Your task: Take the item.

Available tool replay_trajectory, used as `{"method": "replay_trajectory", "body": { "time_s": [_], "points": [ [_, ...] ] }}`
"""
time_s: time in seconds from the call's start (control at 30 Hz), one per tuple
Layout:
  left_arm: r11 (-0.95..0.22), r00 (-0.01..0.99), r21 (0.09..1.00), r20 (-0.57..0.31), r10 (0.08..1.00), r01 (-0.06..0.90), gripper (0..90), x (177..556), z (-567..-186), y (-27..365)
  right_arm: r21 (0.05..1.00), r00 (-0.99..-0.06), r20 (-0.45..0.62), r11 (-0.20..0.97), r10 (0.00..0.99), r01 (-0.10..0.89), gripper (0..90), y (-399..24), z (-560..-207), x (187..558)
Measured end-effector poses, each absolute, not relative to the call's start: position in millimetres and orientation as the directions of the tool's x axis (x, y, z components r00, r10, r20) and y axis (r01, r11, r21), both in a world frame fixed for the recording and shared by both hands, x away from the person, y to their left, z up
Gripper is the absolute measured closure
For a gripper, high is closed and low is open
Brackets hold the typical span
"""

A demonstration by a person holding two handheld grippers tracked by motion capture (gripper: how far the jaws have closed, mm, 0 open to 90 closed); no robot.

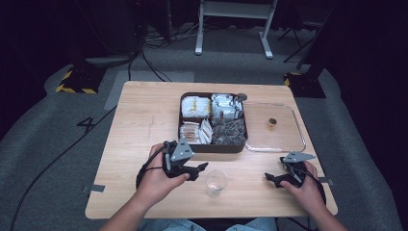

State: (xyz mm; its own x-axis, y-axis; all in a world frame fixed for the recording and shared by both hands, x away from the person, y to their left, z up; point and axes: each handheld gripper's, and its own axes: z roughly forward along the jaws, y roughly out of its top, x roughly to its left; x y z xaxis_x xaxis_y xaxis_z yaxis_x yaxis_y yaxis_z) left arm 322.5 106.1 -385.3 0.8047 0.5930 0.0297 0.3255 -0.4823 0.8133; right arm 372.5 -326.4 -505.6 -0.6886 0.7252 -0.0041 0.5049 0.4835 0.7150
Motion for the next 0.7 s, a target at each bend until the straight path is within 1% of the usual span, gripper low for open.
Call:
{"method": "replay_trajectory", "body": {
  "time_s": [0.17,0.37,0.7],
  "points": [
    [-0.463,0.771,0.810,0.021,0.637,0.360,33.2,316,-386,132,0.715,-0.689,-0.004,0.484,0.725,0.505,1.7,-326,-506,373],
    [-0.459,0.765,0.806,0.012,0.644,0.374,32.4,312,-391,150,0.715,-0.689,-0.004,0.484,0.725,0.505,1.7,-326,-506,373],
    [-0.509,0.772,0.771,0.035,0.634,0.383,30.5,308,-409,173,0.715,-0.689,-0.004,0.483,0.725,0.505,1.7,-326,-506,373]
  ]
}}
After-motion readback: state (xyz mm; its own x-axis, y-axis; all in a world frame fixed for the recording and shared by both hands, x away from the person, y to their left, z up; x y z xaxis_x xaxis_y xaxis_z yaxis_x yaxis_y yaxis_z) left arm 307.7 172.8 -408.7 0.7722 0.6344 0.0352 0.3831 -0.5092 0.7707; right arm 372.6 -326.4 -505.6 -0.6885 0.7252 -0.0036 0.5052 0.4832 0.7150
